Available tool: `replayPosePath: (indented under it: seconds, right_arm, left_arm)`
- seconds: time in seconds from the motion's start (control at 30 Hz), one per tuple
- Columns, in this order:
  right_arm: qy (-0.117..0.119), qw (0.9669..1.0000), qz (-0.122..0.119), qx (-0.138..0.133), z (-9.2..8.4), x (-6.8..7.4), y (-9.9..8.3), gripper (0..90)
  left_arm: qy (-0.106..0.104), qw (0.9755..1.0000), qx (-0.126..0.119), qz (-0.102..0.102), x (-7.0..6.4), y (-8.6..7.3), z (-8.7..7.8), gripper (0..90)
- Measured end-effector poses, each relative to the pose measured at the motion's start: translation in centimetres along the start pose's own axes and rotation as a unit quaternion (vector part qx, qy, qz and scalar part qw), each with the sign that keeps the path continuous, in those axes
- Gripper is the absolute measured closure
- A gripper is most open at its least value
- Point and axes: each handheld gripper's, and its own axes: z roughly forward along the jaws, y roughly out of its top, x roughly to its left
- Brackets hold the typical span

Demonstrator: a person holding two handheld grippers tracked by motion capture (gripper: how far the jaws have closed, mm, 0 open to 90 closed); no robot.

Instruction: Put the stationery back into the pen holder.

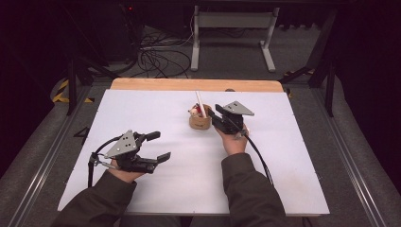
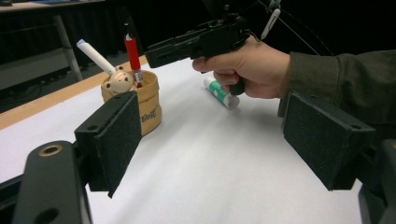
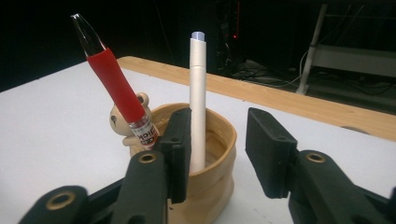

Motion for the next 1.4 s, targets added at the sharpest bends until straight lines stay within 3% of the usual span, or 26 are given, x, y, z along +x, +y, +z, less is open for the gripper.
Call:
replayPosePath:
  seconds: [0.2, 0.9, 1.2, 1.4]
  right_arm:
    - [-0.01, 0.9998, -0.016, -0.003, -1.1, 0.0, 0.3, 51.9]
    - [-0.012, 0.9992, -0.025, -0.031, -4.6, 0.0, 1.4, 34.7]
    - [-0.022, 0.999, -0.029, -0.024, -5.8, 0.0, 1.5, 28.2]
    - [-0.037, 0.9989, -0.028, -0.004, -6.5, -0.3, 1.2, 22.8]
  left_arm:
    - [0.002, 1.0, 0.0, 0.0, 0.0, 0.0, 0.0, 20.3]
    - [0.0, 1.0, -0.007, 0.003, -0.6, 0.8, 1.1, 20.3]
    - [0.003, 1.0, -0.005, 0.004, -0.6, 0.7, 1.2, 20.3]
    - [0.003, 1.0, -0.002, 0.004, -0.6, 0.6, 1.1, 20.3]
